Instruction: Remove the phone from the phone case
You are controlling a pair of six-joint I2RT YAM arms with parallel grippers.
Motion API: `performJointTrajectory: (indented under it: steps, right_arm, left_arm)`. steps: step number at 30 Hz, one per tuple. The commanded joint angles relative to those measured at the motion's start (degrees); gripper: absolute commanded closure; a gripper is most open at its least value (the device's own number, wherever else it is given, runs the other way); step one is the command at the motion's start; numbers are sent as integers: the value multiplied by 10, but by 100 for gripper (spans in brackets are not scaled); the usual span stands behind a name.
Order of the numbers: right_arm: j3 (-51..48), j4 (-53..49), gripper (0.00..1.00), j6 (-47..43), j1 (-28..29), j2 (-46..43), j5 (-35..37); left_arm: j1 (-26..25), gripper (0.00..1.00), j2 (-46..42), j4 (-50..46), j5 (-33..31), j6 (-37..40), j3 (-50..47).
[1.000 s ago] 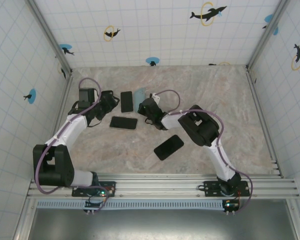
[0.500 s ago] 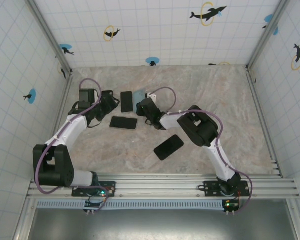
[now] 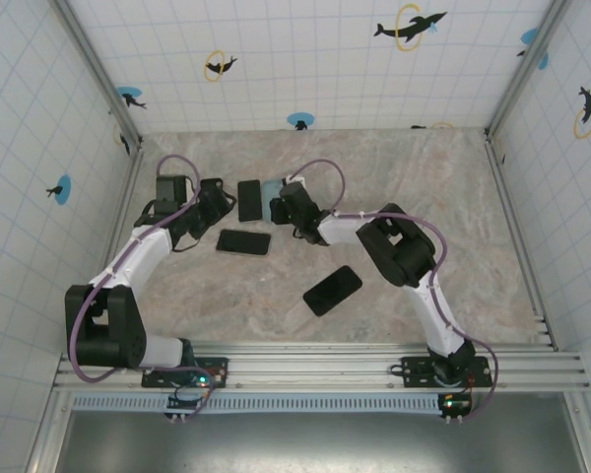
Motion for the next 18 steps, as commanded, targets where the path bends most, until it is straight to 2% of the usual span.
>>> performJointTrajectory:
  steps: [1,7,18]
  right_arm:
    - [30,-13,41,-17,-10,-9,-48]
    - [51,-55,42,-8,-19,10,-57]
    - [47,-108,47,-1,-18,7,-18]
  left_arm:
    - [3,2,-8,-17,7,2,-13]
    - [1,2,-11,-17,9,1,-21]
    - [1,2,1,-16,16,2,-10]
